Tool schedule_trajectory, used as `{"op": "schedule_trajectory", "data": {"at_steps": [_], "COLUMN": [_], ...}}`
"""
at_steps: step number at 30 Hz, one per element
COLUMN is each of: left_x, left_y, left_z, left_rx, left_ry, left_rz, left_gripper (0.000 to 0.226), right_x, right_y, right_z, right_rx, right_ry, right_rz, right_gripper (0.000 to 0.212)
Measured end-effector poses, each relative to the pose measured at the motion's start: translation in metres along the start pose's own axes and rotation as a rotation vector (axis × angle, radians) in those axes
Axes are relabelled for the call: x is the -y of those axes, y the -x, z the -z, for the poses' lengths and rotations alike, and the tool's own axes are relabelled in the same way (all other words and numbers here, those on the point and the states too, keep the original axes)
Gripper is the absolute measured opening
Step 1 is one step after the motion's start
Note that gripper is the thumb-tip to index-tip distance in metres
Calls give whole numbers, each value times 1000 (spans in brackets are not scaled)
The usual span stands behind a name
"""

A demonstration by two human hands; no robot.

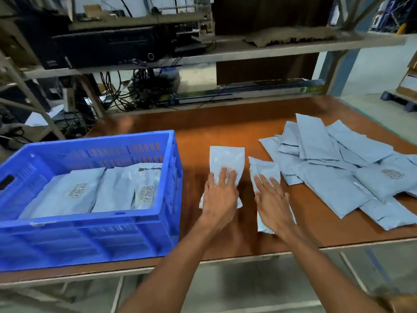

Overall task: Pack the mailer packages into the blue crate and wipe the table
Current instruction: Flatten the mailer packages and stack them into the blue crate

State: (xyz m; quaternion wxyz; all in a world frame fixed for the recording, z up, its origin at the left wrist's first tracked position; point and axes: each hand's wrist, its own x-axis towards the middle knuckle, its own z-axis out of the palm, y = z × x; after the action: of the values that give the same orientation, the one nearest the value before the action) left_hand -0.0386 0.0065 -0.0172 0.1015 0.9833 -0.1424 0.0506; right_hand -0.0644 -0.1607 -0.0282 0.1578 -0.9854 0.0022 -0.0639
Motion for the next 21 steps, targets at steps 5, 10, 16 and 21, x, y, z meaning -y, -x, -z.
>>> {"op": "schedule_trajectory", "data": {"at_steps": [5,10,16,21], "left_x": [51,170,330,420], "left_y": [-20,30,107,145], "left_z": [137,223,227,214], "left_rx": [-288,-528,-366,-87], "left_ry": [-57,-118,-101,-220], "left_rz": [-32,-19,208,251], "left_gripper": [60,52,55,45], "right_x": [111,237,377,449], "right_y": [-43,-59,-46,-40], "right_z": [80,104,40,-16], "right_rx": [-298,-379,-113,-7], "right_ry": [-146,-287,-297,-174], "right_rz": [218,371,538,502], "right_gripper": [52,53,49,42]}}
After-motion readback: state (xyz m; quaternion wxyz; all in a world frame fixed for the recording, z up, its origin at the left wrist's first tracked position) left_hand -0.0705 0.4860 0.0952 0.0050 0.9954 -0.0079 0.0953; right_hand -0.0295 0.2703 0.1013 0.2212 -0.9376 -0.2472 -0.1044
